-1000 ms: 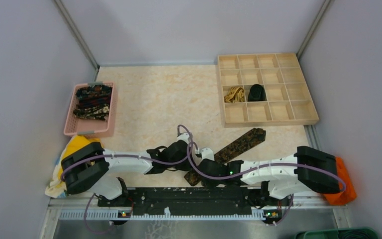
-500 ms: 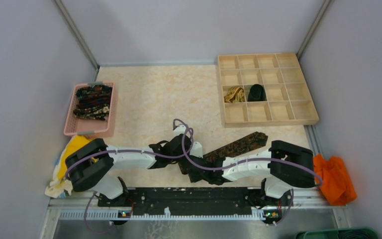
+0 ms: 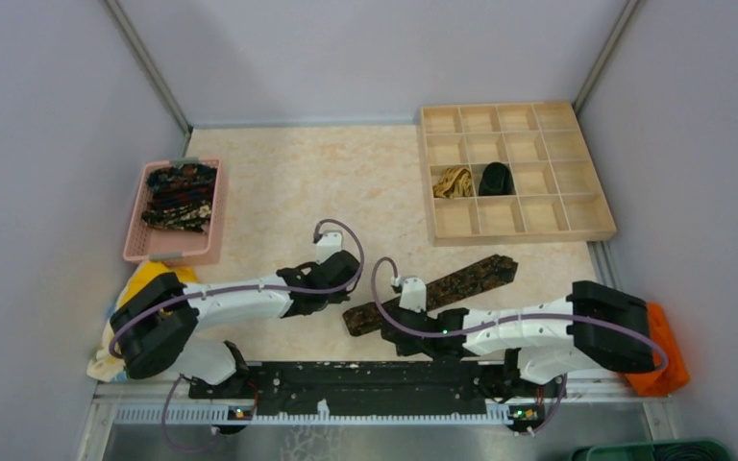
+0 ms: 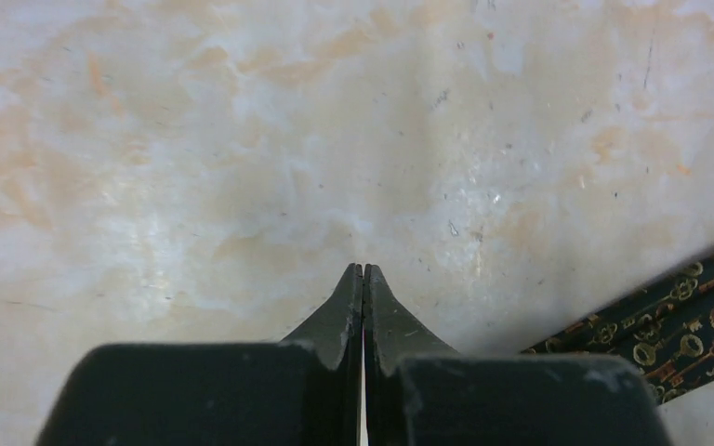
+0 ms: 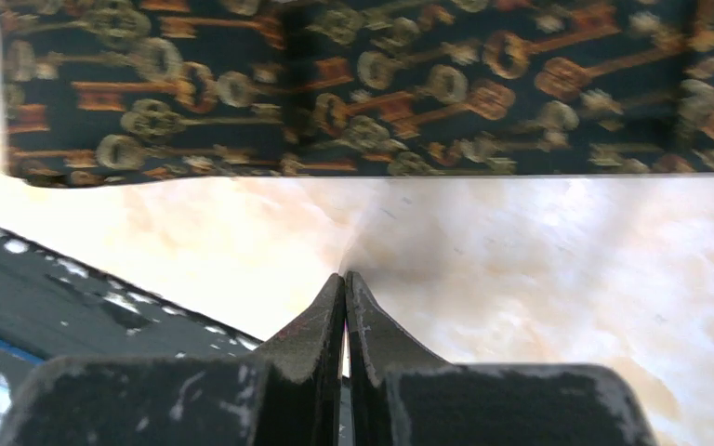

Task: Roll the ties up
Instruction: Roll the tie at the center of the board.

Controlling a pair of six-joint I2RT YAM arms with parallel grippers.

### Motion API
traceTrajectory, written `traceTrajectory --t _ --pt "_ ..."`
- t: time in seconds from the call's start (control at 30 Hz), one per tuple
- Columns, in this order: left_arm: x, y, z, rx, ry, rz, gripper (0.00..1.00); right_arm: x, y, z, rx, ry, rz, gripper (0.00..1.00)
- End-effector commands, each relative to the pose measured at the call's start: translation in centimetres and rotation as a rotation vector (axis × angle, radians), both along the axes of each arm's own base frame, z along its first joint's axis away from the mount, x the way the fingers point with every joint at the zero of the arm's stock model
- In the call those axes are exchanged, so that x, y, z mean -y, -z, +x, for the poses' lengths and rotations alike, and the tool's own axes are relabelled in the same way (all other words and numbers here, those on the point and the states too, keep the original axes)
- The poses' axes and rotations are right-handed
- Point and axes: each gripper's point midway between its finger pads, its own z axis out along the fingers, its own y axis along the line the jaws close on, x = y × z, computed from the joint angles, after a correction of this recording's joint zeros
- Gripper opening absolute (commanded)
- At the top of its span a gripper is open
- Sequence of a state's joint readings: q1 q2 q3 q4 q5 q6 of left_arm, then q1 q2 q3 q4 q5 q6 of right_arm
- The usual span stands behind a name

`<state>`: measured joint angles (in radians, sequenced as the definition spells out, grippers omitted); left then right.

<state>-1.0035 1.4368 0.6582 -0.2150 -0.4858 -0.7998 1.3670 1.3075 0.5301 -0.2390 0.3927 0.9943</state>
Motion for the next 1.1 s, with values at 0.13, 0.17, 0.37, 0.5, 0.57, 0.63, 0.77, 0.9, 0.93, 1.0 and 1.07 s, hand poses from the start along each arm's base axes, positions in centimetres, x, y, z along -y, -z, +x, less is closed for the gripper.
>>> traceTrajectory --t 0.13,0.17,0.37,0.5,0.57,0.63,0.77,0.9,0.93,1.0,1.07 --pt "-1.5 -3.0 2.9 0.063 -0.046 -0.02 0.0 10.9 2.3 0.8 -0.058 0.328 -0.297 0.0" --pt "-1.2 -3.2 3.2 0.069 -0.041 -0.036 0.0 11.8 2.5 1.0 -0.066 0.362 -0.321 0.0" --pt "2.4 -4.5 6.4 0.105 0.076 -0.14 0.0 13.8 2.0 2.4 -0.082 0.478 -0.306 0.0" --pt "3.8 -3.6 6.9 0.053 0.109 -0.14 0.0 14.3 3.1 3.5 -0.123 0.501 -0.274 0.0" --pt "3.9 -3.3 6.7 0.048 0.113 -0.149 0.0 14.2 3.3 4.2 -0.119 0.495 -0.273 0.0" --pt "3.6 -3.2 6.8 0.045 0.104 -0.15 0.0 13.9 3.5 5.0 -0.114 0.482 -0.281 0.0" --pt "2.8 -3.1 6.9 0.04 0.086 -0.15 0.0 12.9 3.7 6.7 -0.095 0.448 -0.298 0.0" --pt "2.2 -3.0 6.8 0.037 0.075 -0.146 0.0 12.0 4.0 7.6 -0.087 0.419 -0.306 0.0" --pt "2.1 -3.0 6.8 0.034 0.072 -0.144 0.0 11.7 4.0 7.6 -0.089 0.41 -0.303 0.0" --pt "1.6 -3.0 6.8 0.032 0.058 -0.136 0.0 11.2 3.7 7.6 -0.089 0.38 -0.282 0.0" --pt "0.8 -3.2 7.0 0.034 0.024 -0.121 0.0 10.6 2.6 7.7 -0.046 0.338 -0.267 0.0"
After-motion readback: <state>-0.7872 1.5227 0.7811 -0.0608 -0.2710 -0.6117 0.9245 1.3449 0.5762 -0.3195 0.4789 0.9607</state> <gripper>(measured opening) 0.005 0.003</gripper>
